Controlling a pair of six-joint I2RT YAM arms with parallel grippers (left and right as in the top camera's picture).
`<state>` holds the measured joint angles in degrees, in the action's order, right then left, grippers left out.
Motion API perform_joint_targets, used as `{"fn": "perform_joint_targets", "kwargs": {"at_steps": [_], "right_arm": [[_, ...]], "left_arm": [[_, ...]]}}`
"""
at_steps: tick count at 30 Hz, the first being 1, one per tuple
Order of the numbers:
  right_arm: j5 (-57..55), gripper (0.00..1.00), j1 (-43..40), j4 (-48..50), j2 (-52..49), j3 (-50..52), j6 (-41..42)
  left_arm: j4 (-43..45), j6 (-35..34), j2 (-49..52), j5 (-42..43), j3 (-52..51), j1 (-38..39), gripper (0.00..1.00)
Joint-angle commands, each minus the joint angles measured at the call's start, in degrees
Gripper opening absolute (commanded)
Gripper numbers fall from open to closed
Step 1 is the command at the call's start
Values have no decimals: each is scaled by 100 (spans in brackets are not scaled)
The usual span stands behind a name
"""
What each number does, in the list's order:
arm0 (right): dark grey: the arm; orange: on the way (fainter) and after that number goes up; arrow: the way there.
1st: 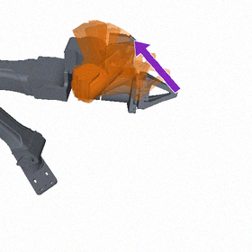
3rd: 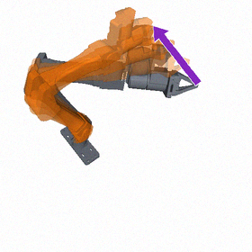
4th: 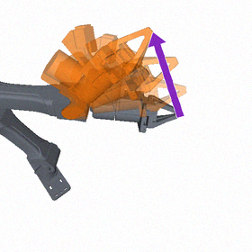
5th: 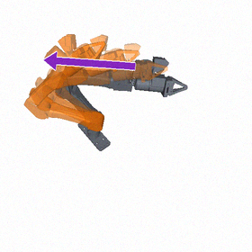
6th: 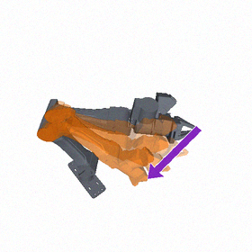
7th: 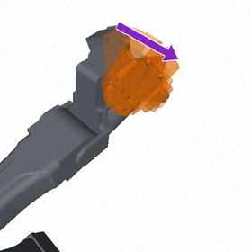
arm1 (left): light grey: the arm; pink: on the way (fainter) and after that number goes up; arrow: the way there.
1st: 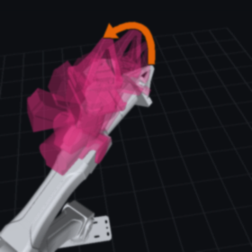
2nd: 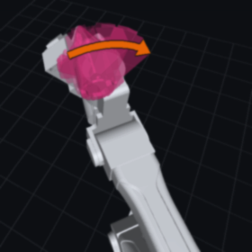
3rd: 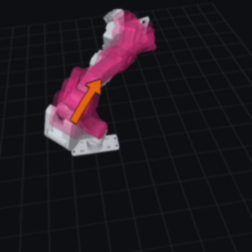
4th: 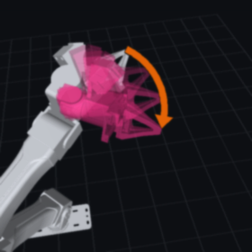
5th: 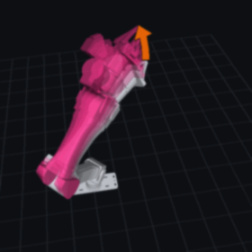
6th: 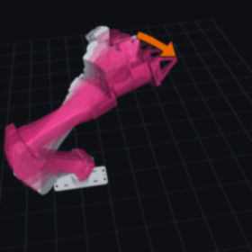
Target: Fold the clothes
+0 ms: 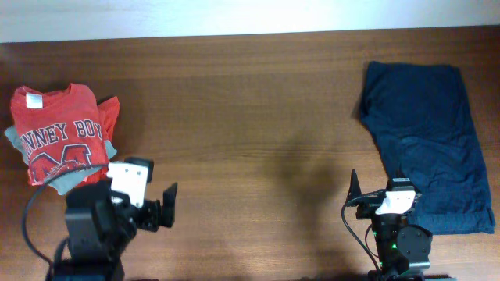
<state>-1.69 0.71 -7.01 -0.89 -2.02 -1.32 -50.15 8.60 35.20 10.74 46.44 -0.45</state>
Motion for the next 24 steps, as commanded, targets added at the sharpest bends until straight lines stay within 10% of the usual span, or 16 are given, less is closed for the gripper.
{"fn": "perform_joint_targets", "kwargs": {"at_steps": [1,18,24], "right_arm": [[-33,99,-39,-4,52,46,4],[-35,99,-39,-4,52,46,4],[-35,99,-39,-4,52,46,4]], "left_arm": [[175,48,-549,-37,-820,-7,99],[4916,9,-3460,168,-4612,-9,99],[4614,11,-3493,-424,-4592,-9,99]]}}
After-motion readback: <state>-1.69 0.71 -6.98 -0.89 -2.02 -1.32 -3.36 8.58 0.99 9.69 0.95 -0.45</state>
